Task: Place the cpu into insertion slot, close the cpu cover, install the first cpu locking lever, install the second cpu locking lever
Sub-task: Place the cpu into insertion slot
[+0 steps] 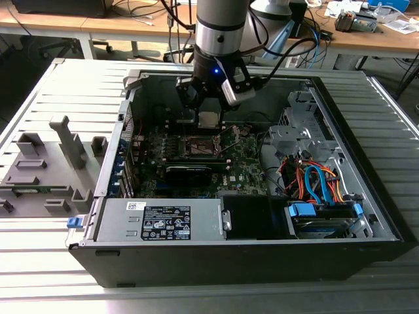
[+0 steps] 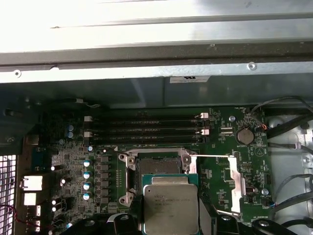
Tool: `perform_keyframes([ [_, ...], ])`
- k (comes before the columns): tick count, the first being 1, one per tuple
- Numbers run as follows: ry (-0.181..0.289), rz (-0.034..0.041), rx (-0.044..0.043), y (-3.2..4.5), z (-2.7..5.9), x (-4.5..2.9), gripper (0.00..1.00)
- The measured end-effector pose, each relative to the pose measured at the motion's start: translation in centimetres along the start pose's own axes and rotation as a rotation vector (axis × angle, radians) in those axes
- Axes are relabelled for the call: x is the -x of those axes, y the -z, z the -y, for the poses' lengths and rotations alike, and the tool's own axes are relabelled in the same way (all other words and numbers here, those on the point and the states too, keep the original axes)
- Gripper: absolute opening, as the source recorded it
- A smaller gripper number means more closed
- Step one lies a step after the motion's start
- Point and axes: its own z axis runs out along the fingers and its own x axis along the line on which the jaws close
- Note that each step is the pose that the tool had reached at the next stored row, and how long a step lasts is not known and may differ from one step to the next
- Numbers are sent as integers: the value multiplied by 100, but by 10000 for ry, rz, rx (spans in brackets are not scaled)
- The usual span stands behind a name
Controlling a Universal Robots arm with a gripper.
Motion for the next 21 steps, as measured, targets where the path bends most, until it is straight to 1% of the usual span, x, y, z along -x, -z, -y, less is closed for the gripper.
perform_keyframes([
  [21,0,0,-5,-41,11,-43,54],
])
